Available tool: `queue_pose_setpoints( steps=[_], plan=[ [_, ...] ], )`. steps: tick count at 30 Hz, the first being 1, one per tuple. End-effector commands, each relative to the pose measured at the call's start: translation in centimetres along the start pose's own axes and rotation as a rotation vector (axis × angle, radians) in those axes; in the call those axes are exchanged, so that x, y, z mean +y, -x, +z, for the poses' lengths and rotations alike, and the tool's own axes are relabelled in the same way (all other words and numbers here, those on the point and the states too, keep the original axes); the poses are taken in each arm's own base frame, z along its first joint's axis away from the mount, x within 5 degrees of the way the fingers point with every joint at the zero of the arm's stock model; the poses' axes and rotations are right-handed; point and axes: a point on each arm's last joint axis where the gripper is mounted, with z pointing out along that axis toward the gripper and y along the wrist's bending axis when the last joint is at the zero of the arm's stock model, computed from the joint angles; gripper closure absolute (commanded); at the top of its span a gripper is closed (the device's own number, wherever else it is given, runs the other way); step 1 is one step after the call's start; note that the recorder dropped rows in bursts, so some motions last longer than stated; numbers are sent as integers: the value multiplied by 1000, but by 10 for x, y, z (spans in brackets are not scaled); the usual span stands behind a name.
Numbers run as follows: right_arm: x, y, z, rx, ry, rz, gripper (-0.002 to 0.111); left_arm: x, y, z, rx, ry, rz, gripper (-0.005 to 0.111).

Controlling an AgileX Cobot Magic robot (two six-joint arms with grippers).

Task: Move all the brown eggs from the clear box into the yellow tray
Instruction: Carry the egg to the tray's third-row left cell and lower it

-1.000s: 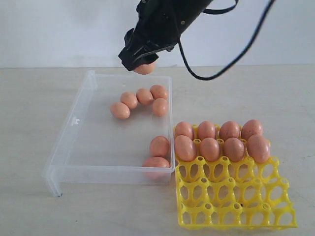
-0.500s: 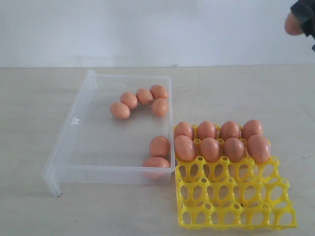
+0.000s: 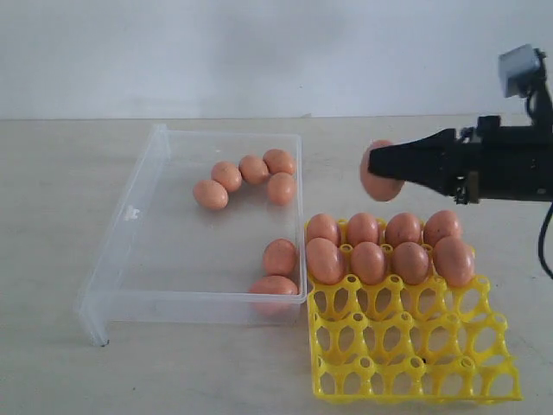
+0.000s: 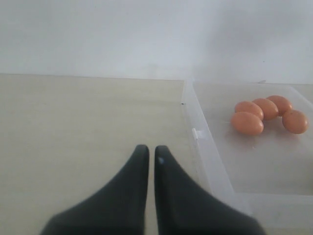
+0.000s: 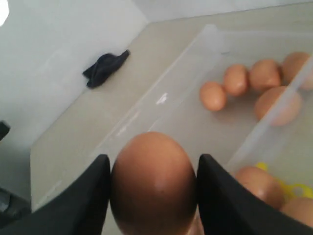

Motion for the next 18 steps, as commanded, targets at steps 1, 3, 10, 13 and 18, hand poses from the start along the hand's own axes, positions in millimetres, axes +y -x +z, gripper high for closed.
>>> queue_pose_setpoints(
  steps=[1,3,10,13,18],
  plan=[
    [23,-13,29,136,104,-204,109,0,0,0,-8,2,-1,103],
    [25,-24,40,241,73,-297,109,0,0,0,-8,2,-1,103],
    [26,-36,54,359,1,-373,109,0,0,0,-8,2,-1,103],
    [26,-36,54,360,-8,-360,109,0,0,0,-8,2,-1,103],
    [23,-37,53,373,-33,-371,103,0,0,0,-8,2,-1,103]
  ],
)
